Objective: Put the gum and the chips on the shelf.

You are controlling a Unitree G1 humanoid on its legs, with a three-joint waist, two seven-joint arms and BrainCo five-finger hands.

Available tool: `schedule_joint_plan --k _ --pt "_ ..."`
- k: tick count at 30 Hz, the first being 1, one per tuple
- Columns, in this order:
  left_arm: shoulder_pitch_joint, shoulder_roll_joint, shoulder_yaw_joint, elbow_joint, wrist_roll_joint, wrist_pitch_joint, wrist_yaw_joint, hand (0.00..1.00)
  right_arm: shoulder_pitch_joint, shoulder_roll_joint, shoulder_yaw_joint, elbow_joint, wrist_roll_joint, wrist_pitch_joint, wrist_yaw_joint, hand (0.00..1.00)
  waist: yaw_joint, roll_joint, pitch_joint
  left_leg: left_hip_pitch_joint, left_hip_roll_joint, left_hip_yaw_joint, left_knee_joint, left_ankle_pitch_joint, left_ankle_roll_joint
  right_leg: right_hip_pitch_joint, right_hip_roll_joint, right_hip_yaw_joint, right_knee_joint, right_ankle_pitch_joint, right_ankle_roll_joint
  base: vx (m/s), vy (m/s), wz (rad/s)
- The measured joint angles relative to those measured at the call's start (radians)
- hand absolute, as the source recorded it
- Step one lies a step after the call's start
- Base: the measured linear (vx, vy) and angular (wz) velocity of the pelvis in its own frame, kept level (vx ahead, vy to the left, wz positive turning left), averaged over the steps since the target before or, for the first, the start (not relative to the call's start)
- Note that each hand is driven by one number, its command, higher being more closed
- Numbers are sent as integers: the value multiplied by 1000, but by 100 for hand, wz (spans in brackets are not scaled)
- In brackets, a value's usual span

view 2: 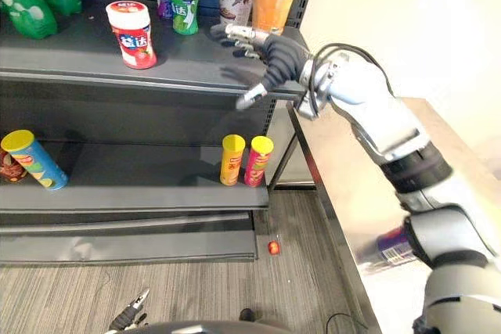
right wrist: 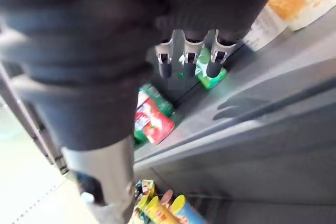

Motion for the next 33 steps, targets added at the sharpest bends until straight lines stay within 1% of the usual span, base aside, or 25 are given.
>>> schedule_joint_plan --k 3,4,6,7,8,9,11,12,13,14,16,18,19,20,21,22,23,24,25,26,27,28,31,32,33 --pt "1 0 -7 4 6 -2 -3 0 111 -69 -79 -116 64 -31 19 0 -1 -1 -9 3 -1 3 0 0 0 0 1 5 2 0 0 -18 15 -5" --pt "3 -1 -14 5 9 -2 -4 0 179 -112 -134 -169 91 -51 20 0 -3 1 -20 6 -1 7 0 0 0 -1 1 9 2 0 0 -3 21 -7" --pt "10 -1 -20 6 9 -3 -6 0 261 -151 -213 -218 110 -63 22 0 -4 0 -25 11 -2 14 -1 -1 0 0 1 15 4 0 0 3 20 -12" --pt "15 -1 -20 8 9 -3 -6 0 333 -182 -281 -245 135 -78 32 0 -7 -1 -30 14 -3 24 -2 -2 0 -2 1 23 4 0 0 2 23 -14" --pt "24 -1 -20 10 9 -3 -7 0 405 -201 -349 -269 138 -88 42 0 -21 0 -37 14 -4 26 -4 -3 0 -2 0 26 2 0 0 2 23 -11" --pt "31 -2 -20 11 9 -4 -9 0 435 -208 -378 -277 139 -89 45 0 -31 0 -43 14 -5 27 -5 -4 -1 -2 0 26 1 0 0 6 23 -9" --pt "48 -1 -15 15 9 -8 -13 0 552 -221 -506 -299 147 -97 63 0 -58 0 -53 30 -5 53 -6 -11 -2 -2 3 50 -2 -1 1 10 31 -27" --pt "52 -1 -15 15 10 -9 -15 0 577 -221 -536 -301 149 -101 64 0 -60 2 -58 32 -5 59 -6 -14 -3 -2 4 56 -2 -1 2 8 28 -35" --pt "69 -3 -15 16 18 -14 -20 0 630 -221 -590 -300 159 -114 66 0 -78 4 -72 35 -6 73 -6 -18 -3 -5 6 68 -5 -2 10 23 32 -32" --pt "77 -11 -15 16 19 -17 -22 0 680 -221 -633 -301 173 -123 73 0 -87 6 -81 41 -7 85 -6 -22 -2 -4 7 80 -10 -1 11 21 36 -28" --pt "85 -17 -15 16 19 -24 -24 0 767 -219 -687 -306 179 -134 87 0 -110 8 -95 44 -9 96 -6 -30 -3 -4 7 90 -16 -1 13 2 38 -18" --pt "86 -23 -16 17 21 -25 -25 0 892 -201 -741 -319 189 -134 105 0 -116 10 -108 46 -11 109 -6 -35 -3 -5 7 101 -18 1 15 39 36 -16" --pt "87 -28 -16 17 24 -26 -27 0 967 -166 -762 -328 189 -130 113 0 -125 6 -113 46 -12 112 -6 -36 -2 -8 6 104 -18 1 15 45 32 -12" --pt "89 -28 -15 17 29 -27 -27 0 1001 -141 -768 -336 188 -129 120 0 -131 10 -114 46 -13 114 -6 -36 -2 -13 6 106 -18 1 15 54 26 -9" --pt "89 -28 -14 17 36 -28 -27 0 1065 -75 -775 -344 188 -129 132 0 -141 8 -121 46 -15 120 -6 -36 -2 -19 6 112 -17 3 16 64 26 -16" --pt "89 -28 -13 19 40 -33 -27 0 1128 13 -772 -341 188 -123 137 0 -141 11 -123 48 -16 133 -5 -36 -2 -20 8 122 -17 7 11 73 28 -20" --pt "89 -29 -13 24 41 -37 -27 0 1160 68 -768 -340 188 -117 136 0 -141 13 -123 50 -16 137 -4 -36 -2 -21 8 126 -17 8 13 71 31 -22" --pt "87 -28 -8 40 44 -36 -27 0 1234 212 -733 -337 175 -92 136 0 -144 11 -127 57 -17 144 -3 -39 0 -18 9 134 -17 9 14 54 31 -16" --pt "85 -29 -8 44 46 -36 -27 0 1263 265 -712 -336 164 -80 135 0 -145 14 -126 60 -18 147 -2 -41 0 -18 9 137 -17 9 14 47 37 -20" --pt "84 -34 -8 45 48 -36 -27 0 1316 363 -660 -328 145 -62 134 0 -151 21 -126 66 -19 158 -2 -45 0 -19 10 145 -17 9 14 17 31 -18" --pt "84 -37 -8 46 49 -36 -27 0 1337 411 -634 -326 117 -48 134 0 -153 22 -124 65 -19 164 -2 -48 0 -18 10 150 -17 9 14 1 34 -23" --pt "85 -41 -9 53 56 -35 -27 0 1388 527 -570 -305 65 -36 132 0 -164 29 -121 67 -22 170 -2 -52 0 -17 9 157 -17 10 15 4 34 -15" --pt "75 -44 -6 53 73 -34 -24 0 1481 699 -472 -257 -2 -14 126 0 -163 37 -115 77 -24 176 0 -53 1 -13 7 160 -8 11 17 17 30 -8" --pt "74 -45 -6 51 79 -34 -22 0 1507 743 -424 -245 -35 -9 123 0 -160 38 -114 84 -23 187 0 -55 0 -13 8 163 -1 11 17 13 22 -14" --pt "74 -46 -5 48 82 -34 -20 0 1518 762 -403 -244 -59 -8 120 0 -159 39 -114 86 -23 191 0 -56 0 -13 9 166 0 11 17 -2 16 -17"
